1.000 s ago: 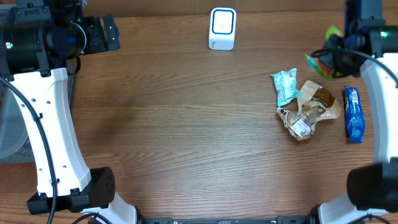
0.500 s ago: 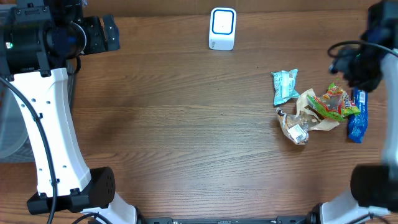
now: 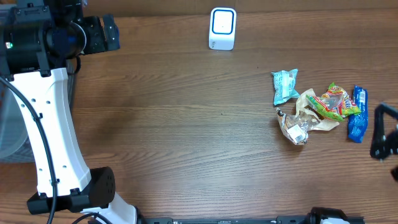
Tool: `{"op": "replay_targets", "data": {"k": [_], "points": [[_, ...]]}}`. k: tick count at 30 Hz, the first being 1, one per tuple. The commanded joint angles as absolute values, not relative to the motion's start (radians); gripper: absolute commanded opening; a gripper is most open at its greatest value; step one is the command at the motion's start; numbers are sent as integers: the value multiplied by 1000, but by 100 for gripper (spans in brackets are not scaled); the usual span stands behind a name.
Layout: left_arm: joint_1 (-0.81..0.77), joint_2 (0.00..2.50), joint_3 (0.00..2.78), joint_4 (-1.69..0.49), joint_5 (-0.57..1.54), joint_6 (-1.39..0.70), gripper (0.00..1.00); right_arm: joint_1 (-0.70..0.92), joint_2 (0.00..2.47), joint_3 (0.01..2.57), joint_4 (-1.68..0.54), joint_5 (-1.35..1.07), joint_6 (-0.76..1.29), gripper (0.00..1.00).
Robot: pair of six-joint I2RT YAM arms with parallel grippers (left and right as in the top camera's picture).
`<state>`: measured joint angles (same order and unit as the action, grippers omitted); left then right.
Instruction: Scan the item barcode
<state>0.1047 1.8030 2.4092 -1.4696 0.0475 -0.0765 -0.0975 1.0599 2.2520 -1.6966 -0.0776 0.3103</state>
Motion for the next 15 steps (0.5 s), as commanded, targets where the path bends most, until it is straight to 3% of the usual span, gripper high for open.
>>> {"op": "replay_targets", "data": {"k": [1, 6, 15], "points": [[104, 1811, 2412, -1469, 44, -86, 100, -98, 1009, 2251, -1694, -27, 302, 100], [104, 1811, 2412, -1469, 44, -86, 100, -106, 975, 2106, -1601, -22, 303, 100], [104, 1811, 2412, -1469, 44, -86, 100, -95, 504, 944, -564, -122, 299, 100]]}}
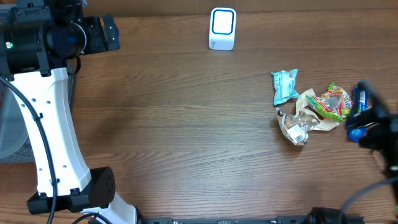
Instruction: Scan the item barcode
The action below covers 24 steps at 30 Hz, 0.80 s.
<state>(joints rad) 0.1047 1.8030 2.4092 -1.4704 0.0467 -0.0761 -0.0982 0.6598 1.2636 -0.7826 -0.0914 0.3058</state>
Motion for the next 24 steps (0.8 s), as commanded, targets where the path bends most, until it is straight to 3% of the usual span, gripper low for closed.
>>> {"op": "replay_targets", "data": {"k": [1, 5, 10, 24], "points": [[104, 1811, 2412, -1469, 44, -86, 100, -91, 465, 850, -492, -121, 299, 100], [104, 1811, 2412, -1469, 44, -86, 100, -28, 273, 414, -172, -57, 299, 100], [104, 1811, 2412, -1469, 44, -86, 100, 48, 147, 154, -53, -1, 299, 100], [104, 1811, 2412, -1469, 44, -86, 100, 62, 2, 8, -83, -1, 340, 100]]}}
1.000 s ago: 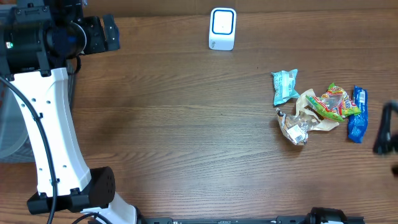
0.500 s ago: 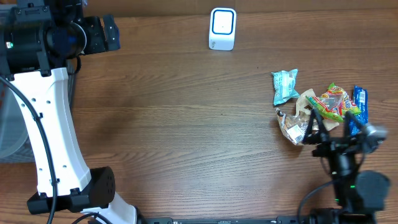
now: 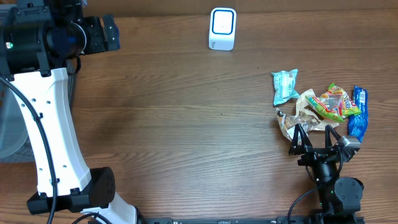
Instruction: Scan the item barcode
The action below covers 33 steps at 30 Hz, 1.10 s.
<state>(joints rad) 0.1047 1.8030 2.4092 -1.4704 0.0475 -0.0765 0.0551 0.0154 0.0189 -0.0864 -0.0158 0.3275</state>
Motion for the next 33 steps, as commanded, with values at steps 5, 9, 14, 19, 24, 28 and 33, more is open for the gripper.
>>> {"op": "replay_targets", "data": {"k": [5, 9, 14, 19, 24, 28, 33], "points": [[104, 1811, 2412, -1469, 44, -86, 100, 62, 3, 8, -83, -1, 340, 100], [104, 1811, 2412, -1469, 44, -86, 100, 62, 3, 8, -83, -1, 340, 100], [104, 1811, 2412, -1469, 44, -86, 100, 62, 3, 8, -83, -1, 340, 100], [104, 1811, 2412, -1469, 44, -86, 100, 62, 3, 8, -83, -1, 340, 100], [104, 1802, 2412, -1469, 41, -86, 100, 62, 3, 8, -83, -1, 340, 100], [105, 1729, 2343, -1468, -30, -65, 100, 62, 3, 8, -83, -1, 340, 100], [104, 1495, 1927, -1139, -38, -39, 100, 62, 3, 8, -83, -1, 340, 100]]}}
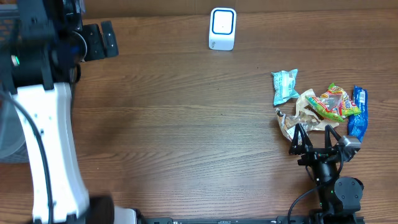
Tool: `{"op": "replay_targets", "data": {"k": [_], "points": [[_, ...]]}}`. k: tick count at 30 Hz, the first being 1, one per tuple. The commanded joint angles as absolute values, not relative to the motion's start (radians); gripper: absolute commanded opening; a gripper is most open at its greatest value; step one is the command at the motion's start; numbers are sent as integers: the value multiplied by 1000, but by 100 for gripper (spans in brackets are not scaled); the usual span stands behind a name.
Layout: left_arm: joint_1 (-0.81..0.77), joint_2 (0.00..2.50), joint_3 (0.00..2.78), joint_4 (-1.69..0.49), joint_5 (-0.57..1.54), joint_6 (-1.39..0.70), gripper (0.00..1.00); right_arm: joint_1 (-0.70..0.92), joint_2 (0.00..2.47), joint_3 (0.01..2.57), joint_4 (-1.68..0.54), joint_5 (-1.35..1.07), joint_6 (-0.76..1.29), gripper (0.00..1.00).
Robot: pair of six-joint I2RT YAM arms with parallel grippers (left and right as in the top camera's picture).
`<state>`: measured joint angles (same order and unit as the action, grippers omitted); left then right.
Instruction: Scan the item barcode
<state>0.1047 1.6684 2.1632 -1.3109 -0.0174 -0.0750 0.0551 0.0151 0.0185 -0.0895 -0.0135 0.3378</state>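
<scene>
The white barcode scanner [222,28] stands upright at the back middle of the table. A pile of snack packets lies at the right: a teal packet [285,86], a crumpled clear and tan wrapper [297,123], a green, red and yellow packet [334,102] and a blue packet [357,112]. My right gripper [316,139] stands open just in front of the pile, its fingertips close to the crumpled wrapper and holding nothing. My left gripper [99,41] hangs at the far back left, away from everything; its jaws are too dark and blurred to read.
The white left arm [46,143] runs down the table's left side, blurred. The right arm's base [339,190] sits at the front edge below the pile. Bare wood [186,124] lies between scanner and packets.
The left arm has shifted slightly and now looks blurred, its gripper a little further left. The right gripper stays open in front of the pile. The packets and scanner have not moved.
The right gripper was first at the table's right edge beside the blue packet, then blurred over that packet. By the last earlier moment it stood open in front of the pile near the crumpled wrapper, where it remains. No packet has changed place.
</scene>
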Motion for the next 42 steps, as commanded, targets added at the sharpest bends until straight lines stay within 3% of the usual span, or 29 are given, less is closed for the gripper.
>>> {"op": "replay_targets", "data": {"k": [1, 7, 17, 31, 42], "points": [[104, 1384, 1737, -946, 7, 5, 100, 62, 3, 8, -83, -1, 340, 100], [106, 1008, 1155, -413, 80, 123, 100, 62, 3, 8, -83, -1, 340, 100], [112, 469, 516, -62, 78, 162, 100, 62, 3, 8, -83, -1, 340, 100], [111, 1, 27, 5, 131, 255, 100, 62, 3, 8, -83, -1, 340, 100], [111, 4, 5, -68, 110, 266, 100, 62, 3, 8, -83, -1, 340, 100]]}}
